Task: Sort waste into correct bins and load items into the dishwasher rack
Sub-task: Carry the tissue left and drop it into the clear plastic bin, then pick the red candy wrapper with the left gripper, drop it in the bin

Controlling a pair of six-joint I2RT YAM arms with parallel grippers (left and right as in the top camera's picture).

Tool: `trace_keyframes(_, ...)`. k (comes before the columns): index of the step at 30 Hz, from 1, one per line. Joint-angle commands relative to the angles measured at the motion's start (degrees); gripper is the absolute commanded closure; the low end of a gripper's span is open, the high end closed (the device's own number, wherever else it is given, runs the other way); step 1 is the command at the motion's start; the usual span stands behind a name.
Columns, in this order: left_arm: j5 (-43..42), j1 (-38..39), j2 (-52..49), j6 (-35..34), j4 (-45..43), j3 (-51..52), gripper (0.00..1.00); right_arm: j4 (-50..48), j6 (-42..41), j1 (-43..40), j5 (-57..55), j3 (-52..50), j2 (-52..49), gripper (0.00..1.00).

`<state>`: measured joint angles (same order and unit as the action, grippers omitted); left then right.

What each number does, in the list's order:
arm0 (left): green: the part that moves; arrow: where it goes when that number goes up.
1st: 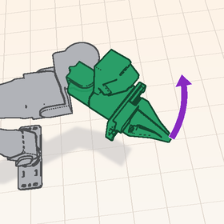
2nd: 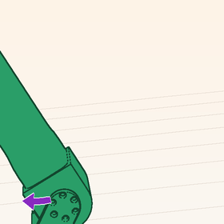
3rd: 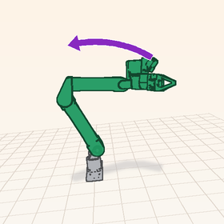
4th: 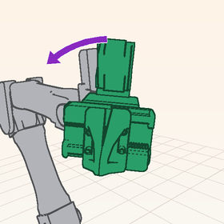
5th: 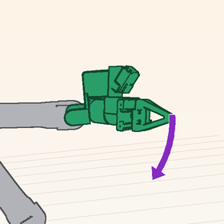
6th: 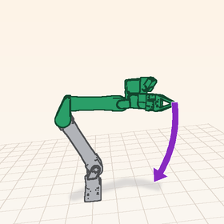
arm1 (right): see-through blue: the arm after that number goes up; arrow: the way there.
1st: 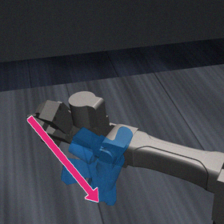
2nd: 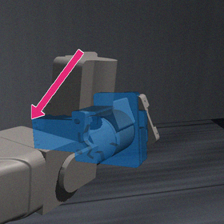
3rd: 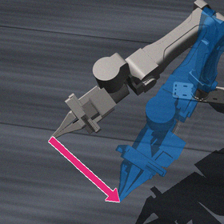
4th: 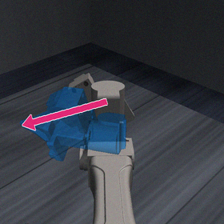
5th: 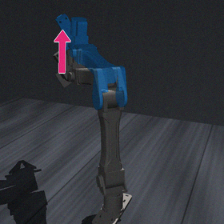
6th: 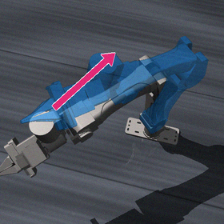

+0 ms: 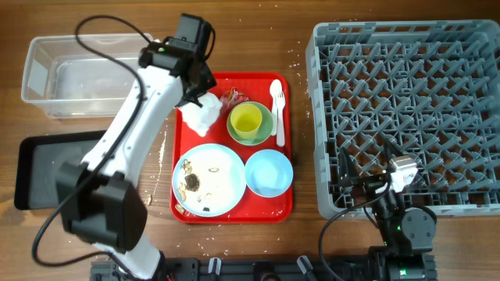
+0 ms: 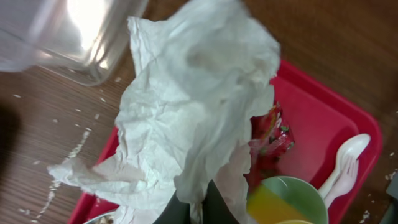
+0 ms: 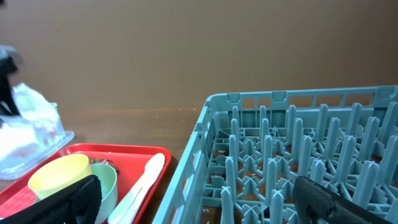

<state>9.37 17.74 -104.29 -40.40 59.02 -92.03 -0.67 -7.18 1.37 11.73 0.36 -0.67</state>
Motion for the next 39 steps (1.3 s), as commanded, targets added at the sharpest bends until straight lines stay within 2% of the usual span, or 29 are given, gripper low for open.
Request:
trace_keyframes(1, 6.56, -0.33, 1.55, -0.35, 1.73, -0.52, 0.96, -0.24, 1.03, 0.07, -0.13, -0.07, 0.39, 0.00)
trace_keyframes(3, 6.62, -0.37, 1.55, -0.35, 2.54, -0.52, 0.96, -0.24, 1.03, 0.07, -0.15, -0.07, 0.39, 0.00)
trace_keyframes(5, 11.39, -0.63, 2.08, -0.39, 0.59, -0.59, 0.96, -0.24, 1.01, 0.07, -0.15, -0.07, 0.42, 0.00)
trace_keyframes(6, 15.76, -1.86, 3.50, -0.39, -2.89, -0.61, 0.96, -0.24, 1.05, 0.07, -0.15, -0.07, 0.39, 0.00)
trace_keyframes(9, 18.86, -7.69, 6.05, -0.37, -10.99, -0.61, 0.96, -0.24, 1.03, 0.07, -0.15, -0.07, 0.39, 0.00)
trace_keyframes(11, 17.97, -13.81, 5.62, -0.42, -16.72, -0.61, 0.96, -0.24, 1.01, 0.07, -0.15, -0.07, 0.42, 0.00)
trace_keyframes(15, 9.11, -24.04, 0.22, -0.87, -26.32, -0.61, 0.94, -0.24, 1.03, 0.07, -0.15, -0.07, 0.39, 0.00)
trace_keyframes(16, 8.24, -25.00, -0.85, -0.92, -27.78, -0.61, 0.90, -0.24, 1.03, 0.07, -0.15, -0.07, 0.39, 0.00)
trace_keyframes(17, 7.93, -26.21, -2.54, -2.40, -29.18, -0.61, 0.80, -0.24, 1.03, 0.07, -0.15, -0.07, 0.42, 0.00)
trace_keyframes(19, 7.96, -27.93, -5.40, -5.07, -29.03, -0.61, 0.68, -0.24, 1.01, 0.07, -0.13, -0.07, 0.39, 0.00)
trace_keyframes(20, 7.93, -28.52, -5.81, -5.07, -27.52, -0.61, 0.53, -0.24, 1.03, 0.07, -0.13, -0.07, 0.39, 0.00)
trace_keyframes(21, 7.98, -28.63, -5.79, -5.07, -26.56, -0.61, 0.48, -0.24, 1.03, 0.07, -0.15, -0.07, 0.39, 0.00)
trace_keyframes(22, 7.98, -28.68, -5.07, -5.03, -24.74, -0.61, 0.31, -0.24, 1.03, 0.07, -0.15, -0.07, 0.39, 0.00)
trace_keyframes(23, 7.93, -28.68, -4.17, -5.03, -23.04, -0.61, 0.21, -0.24, 1.03, 0.07, -0.15, -0.07, 0.39, 0.00)
trace_keyframes(24, 6.86, -28.50, -2.45, -4.55, -20.44, -0.61, 0.19, -0.24, 1.03, 0.07, -0.15, -0.07, 0.39, 0.00)
trace_keyframes(26, -3.58, -27.54, 2.36, 3.45, -17.18, -0.61, 0.14, -0.24, 1.03, 0.07, -0.15, -0.07, 0.39, 0.00)
trace_keyframes(29, -17.09, -21.97, 8.94, 13.49, -12.00, -0.61, 0.13, -0.24, 1.03, 0.07, -0.15, -0.07, 0.42, 0.00)
trace_keyframes(32, -17.42, -12.96, 8.22, 18.12, -6.73, -0.57, 0.13, -0.24, 1.01, 0.07, -0.15, -0.07, 0.39, 0.00)
trace_keyframes(34, -16.83, -7.32, 4.83, 17.05, -5.60, 0.11, 0.14, -0.24, 1.01, 0.07, -0.15, -0.07, 0.39, 0.00)
trace_keyframes(36, -12.98, -4.22, 0.13, 11.87, -5.62, 0.20, 0.18, -0.24, 1.03, 0.07, -0.15, -0.07, 0.39, 0.00)
trace_keyframes(39, -12.22, -3.89, -5.75, 8.35, -6.84, 0.20, 0.22, -0.24, 1.01, 0.07, -0.15, -0.07, 0.39, 0.00)
